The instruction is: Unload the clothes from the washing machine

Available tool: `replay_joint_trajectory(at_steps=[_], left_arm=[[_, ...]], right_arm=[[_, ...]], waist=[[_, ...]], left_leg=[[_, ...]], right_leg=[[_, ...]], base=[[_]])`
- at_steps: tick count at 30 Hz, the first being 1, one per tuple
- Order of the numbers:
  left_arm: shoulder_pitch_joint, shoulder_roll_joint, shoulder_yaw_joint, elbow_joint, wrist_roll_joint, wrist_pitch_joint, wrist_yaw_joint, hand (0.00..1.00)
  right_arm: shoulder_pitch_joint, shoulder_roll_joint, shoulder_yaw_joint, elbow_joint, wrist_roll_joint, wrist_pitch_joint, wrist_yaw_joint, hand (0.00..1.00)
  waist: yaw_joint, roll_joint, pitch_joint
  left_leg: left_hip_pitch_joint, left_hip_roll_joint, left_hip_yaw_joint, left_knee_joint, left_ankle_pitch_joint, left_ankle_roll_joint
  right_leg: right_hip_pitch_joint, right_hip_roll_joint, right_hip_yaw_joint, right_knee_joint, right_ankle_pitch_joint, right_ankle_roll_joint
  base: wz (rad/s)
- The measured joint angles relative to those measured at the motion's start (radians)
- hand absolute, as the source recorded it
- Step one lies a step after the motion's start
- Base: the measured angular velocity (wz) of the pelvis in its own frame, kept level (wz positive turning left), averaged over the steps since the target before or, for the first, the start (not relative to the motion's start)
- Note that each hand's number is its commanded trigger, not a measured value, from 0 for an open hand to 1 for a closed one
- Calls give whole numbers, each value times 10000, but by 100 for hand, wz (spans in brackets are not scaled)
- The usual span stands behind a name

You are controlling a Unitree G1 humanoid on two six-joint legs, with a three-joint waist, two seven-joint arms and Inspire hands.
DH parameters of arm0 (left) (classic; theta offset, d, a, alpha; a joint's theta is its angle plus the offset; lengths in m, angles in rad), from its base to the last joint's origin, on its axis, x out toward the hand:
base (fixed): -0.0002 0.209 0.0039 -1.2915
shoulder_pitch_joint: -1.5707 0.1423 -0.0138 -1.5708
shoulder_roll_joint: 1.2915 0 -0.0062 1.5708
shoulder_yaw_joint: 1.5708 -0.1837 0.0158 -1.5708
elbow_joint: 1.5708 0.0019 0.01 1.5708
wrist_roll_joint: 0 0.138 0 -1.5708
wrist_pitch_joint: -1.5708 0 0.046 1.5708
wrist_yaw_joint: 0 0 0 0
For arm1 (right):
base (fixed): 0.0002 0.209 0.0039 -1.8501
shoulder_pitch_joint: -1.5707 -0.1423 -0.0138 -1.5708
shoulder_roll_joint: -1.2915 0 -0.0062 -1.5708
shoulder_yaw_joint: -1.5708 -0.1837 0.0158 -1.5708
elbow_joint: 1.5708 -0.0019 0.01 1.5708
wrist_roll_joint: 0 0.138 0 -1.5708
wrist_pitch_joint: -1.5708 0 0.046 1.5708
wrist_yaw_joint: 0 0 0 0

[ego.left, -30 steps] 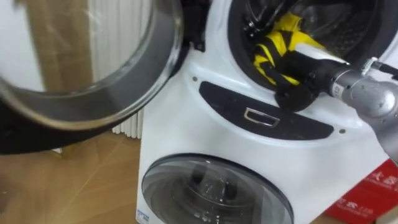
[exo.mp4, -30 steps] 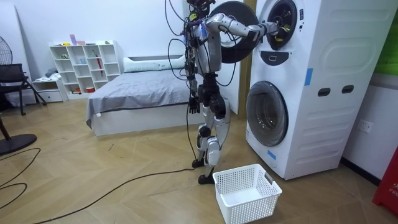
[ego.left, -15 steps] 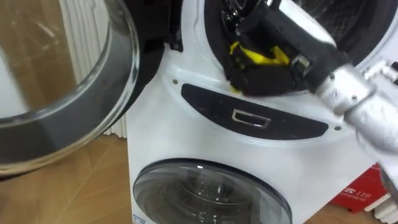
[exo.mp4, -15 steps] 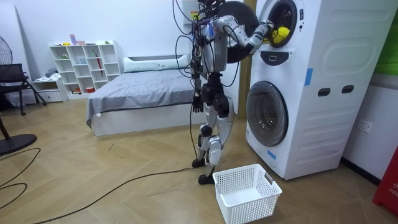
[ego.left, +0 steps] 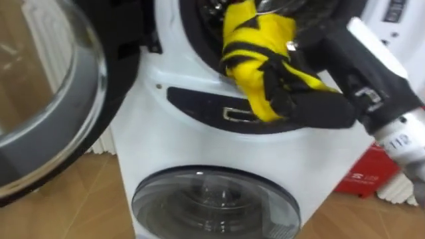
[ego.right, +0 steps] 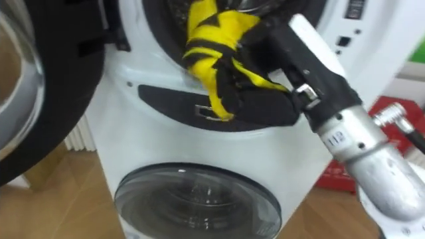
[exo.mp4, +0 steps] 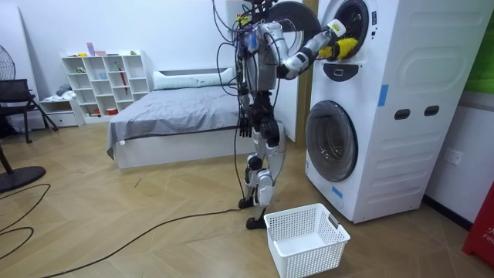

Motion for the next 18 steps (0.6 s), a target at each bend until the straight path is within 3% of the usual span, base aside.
replay_joint_trajectory(at_steps=[5,8,10,13,18], left_arm=[[232,1,365,-74,3,-223,18,0],[381,20,892,-59,-1,-350,48,0],[467,66,996,12,-32,-464,166,0],[462,80,1005,41,-40,-642,215,0],[473,89,1004,154,-42,-790,229,0]], right_arm=[[1021,16,-819,-5,717,3,-7,100],[1608,19,-1989,-10,1572,-16,-123,100],[1768,29,-2593,-11,1598,-228,-418,100],[1862,33,-3067,-9,1585,-484,-683,100],[1976,35,-3261,-8,1515,-568,-772,100]], waist=[[-467,-86,-45],[-706,-153,-62],[-895,-219,-66],[-1082,-251,-59],[-1277,-291,-25]], left_leg=[[-66,27,126,124,-30,-19],[32,21,198,130,-28,-16],[60,27,259,92,-29,-16],[179,38,380,22,-59,-34],[352,146,598,-48,-156,-64]], right_leg=[[-46,17,117,-28,6,-27],[-19,20,138,-40,8,-25],[-19,42,221,-37,9,-25],[-7,147,398,-21,12,-26],[0,202,684,35,12,-29]], base=[[-5],[-7],[-11],[-15],[-19]])
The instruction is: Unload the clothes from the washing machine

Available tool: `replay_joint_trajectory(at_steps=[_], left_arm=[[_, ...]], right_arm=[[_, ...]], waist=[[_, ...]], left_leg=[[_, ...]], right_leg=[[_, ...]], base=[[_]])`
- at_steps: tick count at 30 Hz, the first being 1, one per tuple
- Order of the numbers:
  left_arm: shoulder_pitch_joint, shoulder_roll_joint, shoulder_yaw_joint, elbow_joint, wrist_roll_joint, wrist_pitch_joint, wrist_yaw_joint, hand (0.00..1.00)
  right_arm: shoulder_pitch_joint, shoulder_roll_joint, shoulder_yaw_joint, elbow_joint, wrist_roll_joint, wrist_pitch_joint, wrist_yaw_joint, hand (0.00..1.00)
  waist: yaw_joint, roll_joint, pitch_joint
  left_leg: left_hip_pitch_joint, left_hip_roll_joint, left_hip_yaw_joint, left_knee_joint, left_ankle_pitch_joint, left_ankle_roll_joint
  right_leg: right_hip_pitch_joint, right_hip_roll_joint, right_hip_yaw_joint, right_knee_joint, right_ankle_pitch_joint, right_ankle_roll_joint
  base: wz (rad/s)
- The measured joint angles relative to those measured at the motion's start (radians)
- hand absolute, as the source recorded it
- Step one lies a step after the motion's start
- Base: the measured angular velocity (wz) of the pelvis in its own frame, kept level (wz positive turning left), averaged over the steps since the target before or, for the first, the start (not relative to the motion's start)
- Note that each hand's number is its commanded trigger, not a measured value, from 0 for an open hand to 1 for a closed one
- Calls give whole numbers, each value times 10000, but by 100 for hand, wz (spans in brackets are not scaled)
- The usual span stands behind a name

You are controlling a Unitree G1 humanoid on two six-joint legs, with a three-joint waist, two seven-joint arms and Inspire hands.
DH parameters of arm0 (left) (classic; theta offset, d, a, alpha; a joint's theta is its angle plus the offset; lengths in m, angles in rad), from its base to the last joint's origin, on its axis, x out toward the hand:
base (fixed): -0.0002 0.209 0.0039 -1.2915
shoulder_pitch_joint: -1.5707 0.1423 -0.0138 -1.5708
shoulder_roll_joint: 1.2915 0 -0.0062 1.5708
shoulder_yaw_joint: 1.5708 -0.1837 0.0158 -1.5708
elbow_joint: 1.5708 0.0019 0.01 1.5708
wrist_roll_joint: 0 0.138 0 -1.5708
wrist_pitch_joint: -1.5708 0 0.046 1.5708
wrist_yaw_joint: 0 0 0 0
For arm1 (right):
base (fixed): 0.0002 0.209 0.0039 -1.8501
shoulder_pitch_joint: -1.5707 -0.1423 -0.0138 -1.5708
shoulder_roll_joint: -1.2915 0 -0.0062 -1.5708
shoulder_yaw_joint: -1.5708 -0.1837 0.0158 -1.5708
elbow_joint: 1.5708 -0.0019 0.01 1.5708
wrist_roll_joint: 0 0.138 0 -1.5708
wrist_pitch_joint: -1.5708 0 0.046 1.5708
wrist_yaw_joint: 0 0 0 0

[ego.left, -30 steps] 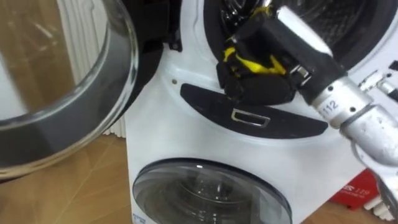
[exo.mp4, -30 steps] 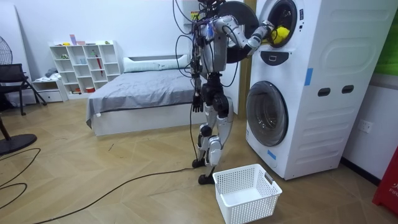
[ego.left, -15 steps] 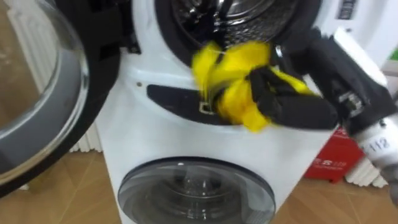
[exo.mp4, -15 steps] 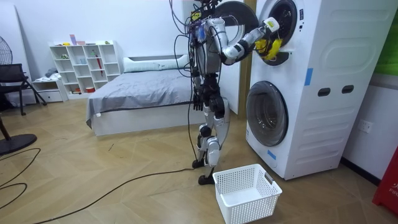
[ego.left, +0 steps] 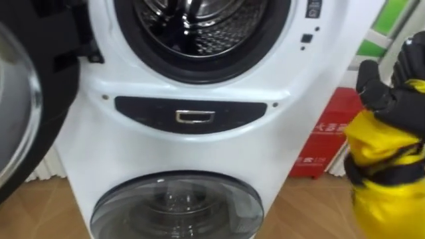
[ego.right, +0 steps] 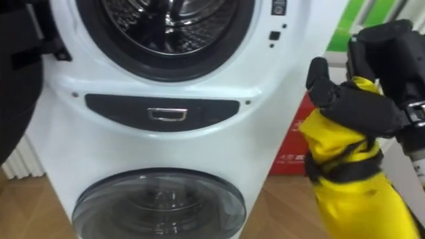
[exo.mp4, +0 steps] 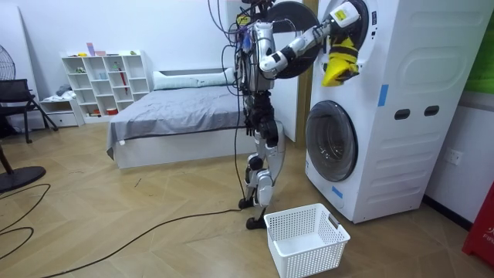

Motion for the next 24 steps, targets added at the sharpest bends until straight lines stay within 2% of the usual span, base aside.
replay_joint_trajectory(at_steps=[3,9,11,14,16,17,18,20,23,24], left_arm=[[4,6,1,-20,-24,1,-2,0],[-72,9,43,-30,-25,12,-29,0],[-128,6,35,-39,-24,104,-36,0],[-232,69,-117,-141,-33,363,-17,0],[-368,153,-485,-132,-42,486,19,0],[-455,149,-564,-132,-43,515,19,0],[-616,142,-707,-110,-85,585,20,0],[-847,167,-1032,-99,-240,654,25,0],[-1202,162,-1521,-124,-544,646,27,0],[-1275,165,-1621,-175,-569,638,22,0]], right_arm=[[376,1,-77,-5,31,-3,-31,100],[662,134,-95,-95,376,-12,-38,100],[804,180,-72,-19,376,-11,90,100],[1195,311,89,385,378,-24,164,100],[1667,686,428,1313,385,48,111,100],[1747,753,516,1549,380,117,123,100],[1831,808,653,2023,421,289,152,100],[1847,825,857,2856,460,339,190,100],[1857,1114,936,4107,450,499,227,100],[1857,1303,937,4442,456,534,246,100]], waist=[[-27,0,20],[-17,119,87],[-9,176,107],[8,244,109],[25,312,88],[17,336,97],[-14,409,112],[-65,490,174],[-122,692,140],[-226,748,101]], left_leg=[[42,70,178,43,-96,-17],[97,113,457,20,-148,-24],[149,131,500,21,-195,-32],[144,189,831,17,-239,-42],[163,248,1047,18,-286,-67],[172,257,1129,18,-297,-67],[161,261,1265,7,-301,-64],[157,258,1353,9,-302,-61],[134,267,1591,-32,-303,-59],[103,280,1673,-34,-303,-60]], right_leg=[[-33,106,97,82,1,0],[-85,116,433,76,1,0],[-87,142,528,77,0,1],[-204,195,788,107,8,-9],[-239,267,978,108,53,-17],[-250,280,1038,107,53,-17],[-329,288,1105,124,58,-24],[-424,297,1216,236,62,-25],[-595,332,1407,308,62,-24],[-684,355,1503,340,62,-25]], base=[[-14],[-13],[-16],[-26],[-27],[-32],[-29],[-23],[-23],[-21]])
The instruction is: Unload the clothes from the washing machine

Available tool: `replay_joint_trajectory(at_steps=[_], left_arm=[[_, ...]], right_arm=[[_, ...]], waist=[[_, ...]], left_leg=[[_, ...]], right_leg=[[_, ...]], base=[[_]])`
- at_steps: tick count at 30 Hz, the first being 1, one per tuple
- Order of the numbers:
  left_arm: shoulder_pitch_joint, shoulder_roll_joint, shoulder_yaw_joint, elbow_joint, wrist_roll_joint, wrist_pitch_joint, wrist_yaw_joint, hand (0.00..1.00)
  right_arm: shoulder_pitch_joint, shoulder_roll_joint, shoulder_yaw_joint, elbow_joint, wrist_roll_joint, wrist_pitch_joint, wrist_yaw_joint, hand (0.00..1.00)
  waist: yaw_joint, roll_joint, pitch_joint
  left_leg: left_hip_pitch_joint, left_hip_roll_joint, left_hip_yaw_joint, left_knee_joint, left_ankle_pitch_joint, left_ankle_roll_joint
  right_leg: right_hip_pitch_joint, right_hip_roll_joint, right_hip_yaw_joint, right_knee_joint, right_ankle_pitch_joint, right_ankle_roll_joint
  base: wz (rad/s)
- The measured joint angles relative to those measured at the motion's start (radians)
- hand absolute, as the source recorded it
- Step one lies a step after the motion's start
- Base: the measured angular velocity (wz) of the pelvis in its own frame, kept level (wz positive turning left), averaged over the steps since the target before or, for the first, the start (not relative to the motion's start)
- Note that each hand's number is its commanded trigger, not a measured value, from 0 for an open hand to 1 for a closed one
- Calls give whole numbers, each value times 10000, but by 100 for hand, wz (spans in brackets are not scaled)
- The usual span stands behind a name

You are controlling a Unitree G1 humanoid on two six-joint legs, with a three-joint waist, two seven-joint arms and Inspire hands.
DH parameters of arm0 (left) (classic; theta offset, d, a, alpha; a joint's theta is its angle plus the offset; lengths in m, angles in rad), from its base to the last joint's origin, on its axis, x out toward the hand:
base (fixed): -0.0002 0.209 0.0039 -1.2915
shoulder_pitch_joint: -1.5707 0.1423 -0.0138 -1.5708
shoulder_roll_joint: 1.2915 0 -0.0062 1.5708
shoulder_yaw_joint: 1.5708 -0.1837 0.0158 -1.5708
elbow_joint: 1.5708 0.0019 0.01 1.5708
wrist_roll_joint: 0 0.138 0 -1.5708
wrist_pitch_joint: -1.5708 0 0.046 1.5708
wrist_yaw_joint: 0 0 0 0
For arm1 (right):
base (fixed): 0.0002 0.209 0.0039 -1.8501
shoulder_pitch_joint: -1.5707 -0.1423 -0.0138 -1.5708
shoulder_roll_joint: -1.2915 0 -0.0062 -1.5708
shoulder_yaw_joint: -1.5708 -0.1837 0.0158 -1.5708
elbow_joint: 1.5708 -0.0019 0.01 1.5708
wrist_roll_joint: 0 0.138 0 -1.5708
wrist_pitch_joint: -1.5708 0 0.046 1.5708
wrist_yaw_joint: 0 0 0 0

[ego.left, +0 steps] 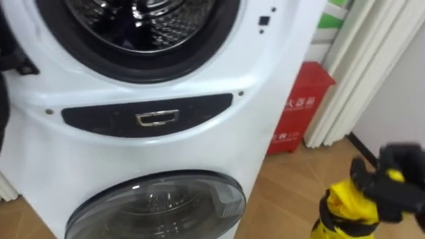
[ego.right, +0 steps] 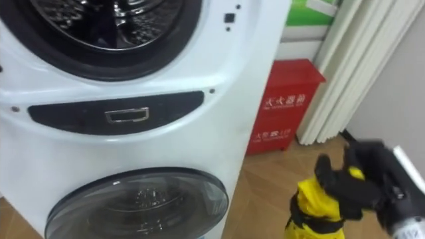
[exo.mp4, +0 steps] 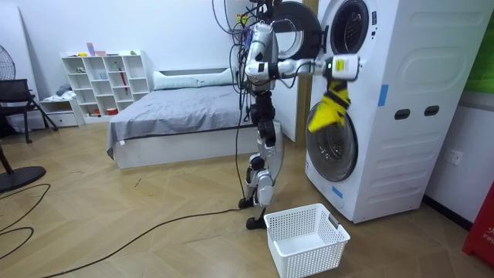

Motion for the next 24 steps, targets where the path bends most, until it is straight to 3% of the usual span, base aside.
replay_joint_trajectory(at_steps=[3,8,10,11,13,14,15,16,19,24], left_arm=[[-48,1,-47,-309,-63,-15,-10,0],[-378,39,-822,-278,-120,-12,-97,0],[-422,9,-1266,-281,-208,-14,-128,0],[-462,-1,-1360,-298,-277,-17,-141,0],[-609,-71,-1395,-346,-447,-44,-303,0],[-635,-73,-1412,-350,-580,-61,-317,0],[-705,-70,-1514,-343,-743,-70,-320,0],[-779,-84,-1625,-344,-863,-91,-333,0],[-1052,-96,-1779,-367,-957,-218,-508,0],[-1329,-185,-2318,-401,-1173,-433,-607,0]], right_arm=[[-8,88,93,563,102,19,20,100],[-131,217,331,1916,128,-53,122,100],[-329,350,388,2907,119,-49,155,100],[-364,353,388,3078,121,-50,130,100],[-647,352,381,3700,157,-98,108,100],[-779,352,382,3987,282,-183,107,100],[-1008,351,365,4549,453,-271,39,100],[-1149,351,361,4862,513,-271,-159,100],[-1696,352,429,5532,535,-302,-467,100],[-2646,353,745,6699,542,-606,-1050,100]], waist=[[-59,63,-25],[-304,198,23],[-390,460,-7],[-421,484,-15],[-481,920,4],[-577,1028,-5],[-626,1238,-58],[-667,1383,-12],[-676,1678,3],[-727,1894,-16]], left_leg=[[-94,33,318,67,1,-3],[-164,67,631,73,2,-5],[-279,78,760,73,-16,-6],[-317,68,775,73,-16,-4],[-569,60,1002,78,-15,7],[-656,58,1007,89,-15,10],[-799,41,1011,105,-3,30],[-902,20,1025,108,14,57],[-1315,-20,1171,212,62,100],[-1738,-44,1215,266,141,135]], right_leg=[[-261,58,282,116,7,-12],[-446,126,592,105,102,1],[-634,157,683,104,200,38],[-714,150,686,117,210,49],[-1060,153,714,139,317,82],[-1143,150,698,135,335,84],[-1310,135,703,187,343,88],[-1496,132,717,319,337,91],[-2052,120,843,586,299,95],[-2531,89,842,714,300,99]], base=[[-31],[-19],[-26],[-22],[-33],[-20],[-9],[-7],[-14],[-4]])
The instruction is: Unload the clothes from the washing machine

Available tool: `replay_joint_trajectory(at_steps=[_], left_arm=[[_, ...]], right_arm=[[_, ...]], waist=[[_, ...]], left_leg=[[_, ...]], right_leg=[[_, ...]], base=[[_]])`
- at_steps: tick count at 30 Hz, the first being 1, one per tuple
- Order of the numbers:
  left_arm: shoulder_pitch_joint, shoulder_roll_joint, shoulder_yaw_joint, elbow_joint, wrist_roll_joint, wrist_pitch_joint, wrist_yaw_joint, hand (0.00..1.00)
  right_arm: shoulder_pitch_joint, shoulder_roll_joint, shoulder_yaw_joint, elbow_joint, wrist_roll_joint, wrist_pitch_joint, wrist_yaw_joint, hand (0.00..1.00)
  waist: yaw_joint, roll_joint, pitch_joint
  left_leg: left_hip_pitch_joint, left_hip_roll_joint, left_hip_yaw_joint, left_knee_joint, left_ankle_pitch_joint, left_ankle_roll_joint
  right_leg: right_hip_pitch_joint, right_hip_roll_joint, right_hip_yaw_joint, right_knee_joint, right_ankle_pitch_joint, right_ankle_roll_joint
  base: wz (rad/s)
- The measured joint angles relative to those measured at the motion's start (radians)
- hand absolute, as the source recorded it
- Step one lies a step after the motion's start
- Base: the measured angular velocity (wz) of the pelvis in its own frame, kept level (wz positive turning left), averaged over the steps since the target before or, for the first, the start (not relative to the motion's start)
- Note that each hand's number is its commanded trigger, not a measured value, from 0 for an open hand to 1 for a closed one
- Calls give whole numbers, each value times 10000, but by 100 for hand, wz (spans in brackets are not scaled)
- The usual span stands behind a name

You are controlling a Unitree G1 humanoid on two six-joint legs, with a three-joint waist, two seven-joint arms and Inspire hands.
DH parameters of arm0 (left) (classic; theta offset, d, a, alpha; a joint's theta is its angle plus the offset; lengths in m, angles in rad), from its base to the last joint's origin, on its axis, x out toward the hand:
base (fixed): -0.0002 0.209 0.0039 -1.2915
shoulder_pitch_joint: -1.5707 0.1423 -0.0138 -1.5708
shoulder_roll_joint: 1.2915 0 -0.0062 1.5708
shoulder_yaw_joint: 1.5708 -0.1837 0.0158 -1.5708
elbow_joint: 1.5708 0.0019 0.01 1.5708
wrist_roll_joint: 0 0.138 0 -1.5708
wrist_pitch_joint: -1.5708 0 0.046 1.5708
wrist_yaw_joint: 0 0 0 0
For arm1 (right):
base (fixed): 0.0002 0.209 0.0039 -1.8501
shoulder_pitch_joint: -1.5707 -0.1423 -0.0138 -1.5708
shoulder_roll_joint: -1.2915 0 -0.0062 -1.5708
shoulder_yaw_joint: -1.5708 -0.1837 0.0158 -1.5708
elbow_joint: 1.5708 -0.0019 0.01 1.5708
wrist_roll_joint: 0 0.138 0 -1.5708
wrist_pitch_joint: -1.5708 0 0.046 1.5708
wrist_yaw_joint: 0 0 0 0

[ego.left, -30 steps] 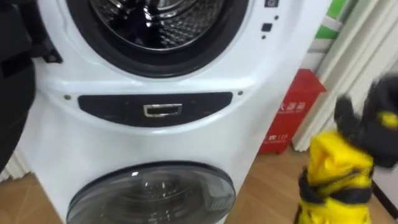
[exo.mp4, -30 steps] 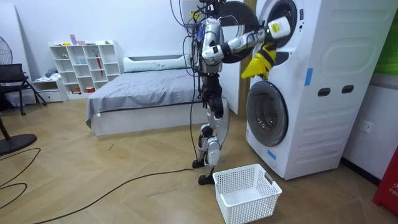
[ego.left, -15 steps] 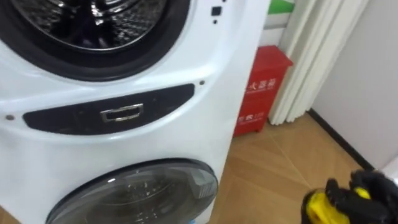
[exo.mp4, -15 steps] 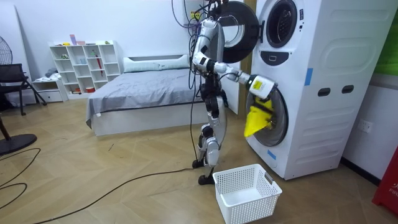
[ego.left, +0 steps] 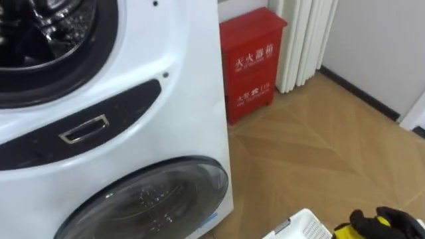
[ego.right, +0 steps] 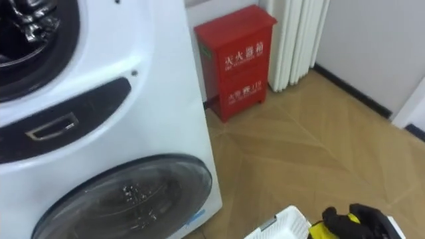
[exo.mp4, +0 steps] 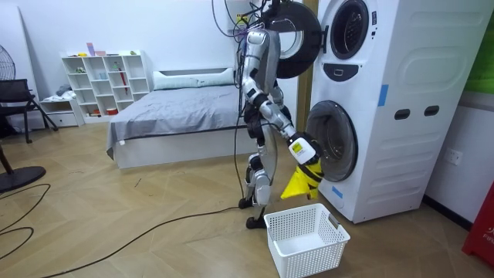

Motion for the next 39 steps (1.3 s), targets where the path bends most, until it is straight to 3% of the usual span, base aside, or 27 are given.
replay_joint_trajectory(at_steps=[5,12,13,14,15,16,19,27,39], left_arm=[[-97,-46,-464,-55,-385,-32,-135,0],[-286,-60,-780,-40,-973,21,-178,0],[-338,-93,-805,-39,-987,29,-177,0],[-363,-109,-847,-49,-990,27,-177,0],[-398,-175,-850,-57,-989,18,-178,0],[-441,-238,-852,-48,-979,4,-181,0],[-561,-282,-1064,-12,-968,4,-182,0],[-611,-295,-1209,-47,-1348,-26,-203,0],[-557,-300,-1206,-106,-1357,-446,-156,0]], right_arm=[[-652,0,148,789,686,-318,-591,100],[-1183,14,337,1174,985,-622,-1163,100],[-1338,14,337,1499,1013,-667,-1221,93],[-1374,13,336,1580,1041,-667,-1261,53],[-1390,15,335,1623,1116,-677,-1374,37],[-1385,21,336,1629,1123,-748,-1432,0],[-1406,33,350,2028,1132,-1043,-1512,0],[-1261,208,628,2410,1504,-1102,-1704,0],[-1095,250,809,2421,1653,-1318,-1548,0]], waist=[[-56,58,1],[-48,422,58],[-46,477,44],[-31,502,46],[39,573,48],[80,639,56],[120,699,64],[154,777,99],[139,650,184]], left_leg=[[-605,2,-151,162,26,29],[-1182,-23,-275,148,69,44],[-1288,-35,-281,132,99,48],[-1331,-44,-280,121,106,51],[-1413,-55,-269,73,110,56],[-1520,-73,-260,66,120,68],[-1623,-179,-250,-51,291,79],[-1739,-206,-220,-60,299,90],[-1772,-312,-275,-26,340,148]], right_leg=[[-525,-62,-170,136,2,-5],[-1064,-152,-504,187,3,-7],[-1221,-195,-716,293,3,-7],[-1284,-214,-807,313,3,-8],[-1435,-228,-905,368,3,-8],[-1581,-258,-1011,436,3,-9],[-1732,-370,-1097,458,-5,-21],[-1892,-429,-1337,479,-32,-72],[-2050,-587,-1411,848,-227,-87]], base=[[10],[7],[4],[0],[-5],[-8],[2],[-1],[3]])
